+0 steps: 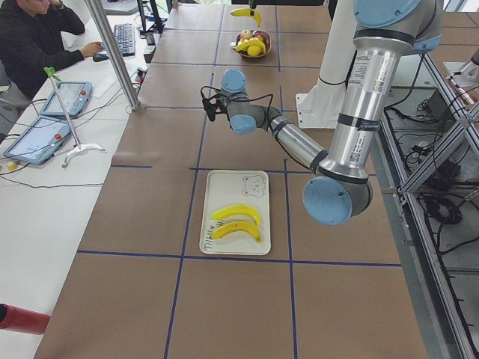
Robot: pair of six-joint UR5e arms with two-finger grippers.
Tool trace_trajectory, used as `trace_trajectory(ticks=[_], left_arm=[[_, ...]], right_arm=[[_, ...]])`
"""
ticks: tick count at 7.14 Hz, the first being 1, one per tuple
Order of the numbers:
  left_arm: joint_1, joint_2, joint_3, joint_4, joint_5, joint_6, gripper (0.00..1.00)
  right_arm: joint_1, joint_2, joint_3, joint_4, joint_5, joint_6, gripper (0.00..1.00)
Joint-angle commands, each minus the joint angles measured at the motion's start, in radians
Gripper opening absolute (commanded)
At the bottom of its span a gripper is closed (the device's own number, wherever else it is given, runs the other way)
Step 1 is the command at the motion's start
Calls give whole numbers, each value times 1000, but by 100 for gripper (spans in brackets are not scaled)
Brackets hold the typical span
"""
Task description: Transfer all bananas from basket to plate
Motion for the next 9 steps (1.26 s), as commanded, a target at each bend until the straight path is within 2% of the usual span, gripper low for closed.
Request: trace_trajectory(ticks=[1, 2, 3, 4, 5, 6, 7, 8, 9], left_arm=[[3, -18, 6, -1, -1, -2, 99], [3, -39, 16, -3, -1, -5, 99], [12, -71, 19, -4, -3, -35, 99], [17, -84, 20, -21, -5, -66, 99], [23, -106, 20, -44, -3, -90, 99], [28, -131, 32, -112, -2, -145, 99], [28, -136, 61, -203, 0, -185, 99], [29, -160, 81, -260, 11, -222, 99], [40, -194, 85, -263, 11, -247, 99]], right_arm=[[6, 224, -58, 4, 174, 157, 0], [-93, 379, -89, 15, 164, 351, 0], [-202, 518, -117, 16, 100, 491, 0], [-299, 579, -97, 25, -24, 615, 0], [-432, 628, -74, 79, -186, 741, 0], [-592, 679, -79, 167, -387, 880, 0], [-715, 710, -77, 220, -554, 924, 0], [-802, 737, -77, 236, -655, 932, 0], [-835, 759, -79, 236, -678, 934, 0]])
